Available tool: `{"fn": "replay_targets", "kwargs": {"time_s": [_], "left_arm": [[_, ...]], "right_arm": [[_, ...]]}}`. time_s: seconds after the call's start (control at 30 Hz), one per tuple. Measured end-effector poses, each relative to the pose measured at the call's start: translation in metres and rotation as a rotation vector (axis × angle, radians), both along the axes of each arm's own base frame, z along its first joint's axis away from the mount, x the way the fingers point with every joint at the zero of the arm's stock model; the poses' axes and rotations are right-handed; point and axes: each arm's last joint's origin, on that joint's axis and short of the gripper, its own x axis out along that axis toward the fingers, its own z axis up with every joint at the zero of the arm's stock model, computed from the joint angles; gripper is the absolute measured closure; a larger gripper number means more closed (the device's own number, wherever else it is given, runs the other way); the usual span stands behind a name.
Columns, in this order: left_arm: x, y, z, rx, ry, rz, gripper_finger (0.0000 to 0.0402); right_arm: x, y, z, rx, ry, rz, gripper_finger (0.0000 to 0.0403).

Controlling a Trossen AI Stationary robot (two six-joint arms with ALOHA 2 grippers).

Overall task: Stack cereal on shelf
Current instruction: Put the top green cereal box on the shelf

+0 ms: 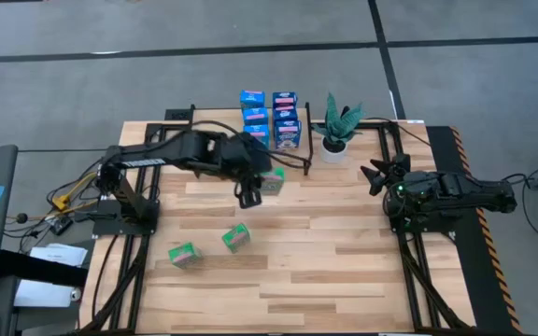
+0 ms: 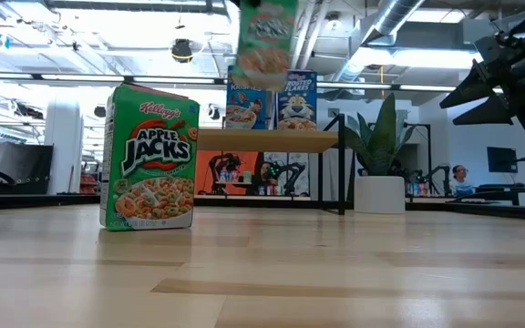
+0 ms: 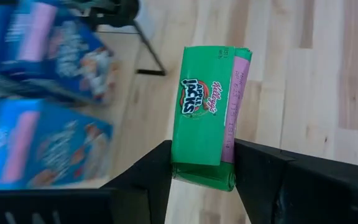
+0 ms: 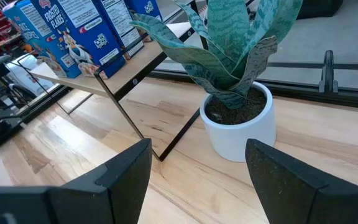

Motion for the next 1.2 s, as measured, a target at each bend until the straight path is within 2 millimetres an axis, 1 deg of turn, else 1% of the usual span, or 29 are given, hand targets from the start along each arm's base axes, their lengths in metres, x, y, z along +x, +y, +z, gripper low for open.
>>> {"fn": "replay_targets", "kwargs": {"time_s": [0.1, 0.2, 0.27, 0.37, 0.47, 0.57, 0.67, 0.73, 0.83, 0.97, 1.1, 1.2], "left_arm": [[-0.017, 0.005, 0.020, 0.012, -0.004, 0.040, 0.0264], [-0.039, 0.018, 0.038, 0.021, -0.052, 0.125, 0.0264], [-0.060, 0.026, 0.052, 0.031, -0.103, 0.168, 0.0264], [-0.096, 0.035, 0.073, 0.064, -0.165, 0.226, 0.0264], [-0.127, 0.045, 0.088, 0.123, -0.209, 0.264, 0.0264], [-0.150, 0.060, 0.096, 0.196, -0.234, 0.299, 0.0264], [-0.168, 0.077, 0.100, 0.220, -0.233, 0.335, 0.0264], [-0.174, 0.090, 0.100, 0.205, -0.224, 0.307, 0.0264], [-0.175, 0.112, 0.096, 0.195, -0.183, 0.231, 0.0264], [-0.177, 0.152, 0.085, 0.164, -0.135, 0.206, 0.0264], [-0.186, 0.191, 0.073, 0.106, -0.133, 0.163, 0.0264], [-0.185, 0.218, 0.059, 0.070, -0.110, 0.126, 0.0264]], "right_arm": [[0.000, 0.000, 0.000, 0.000, 0.000, 0.000, 0.0117], [0.000, 0.000, 0.000, 0.000, 0.000, 0.000, 0.0117], [0.000, 0.000, 0.000, 0.000, 0.000, 0.000, 0.0117], [0.000, 0.000, 0.000, 0.000, 0.000, 0.000, 0.0117], [0.000, 0.000, 0.000, 0.000, 0.000, -0.001, 0.0117], [0.000, 0.000, 0.000, 0.000, 0.000, -0.001, 0.0117], [0.000, 0.000, 0.000, 0.000, 0.001, -0.001, 0.0117], [0.000, 0.000, 0.000, 0.000, 0.001, -0.001, 0.0117], [0.000, 0.000, 0.000, -0.001, 0.001, -0.002, 0.0117], [0.000, 0.000, 0.000, -0.001, 0.002, -0.003, 0.0117], [0.000, 0.000, 0.000, -0.003, 0.003, -0.007, 0.0117], [-0.001, -0.001, 0.000, -0.013, 0.003, -0.028, 0.0117]]}}
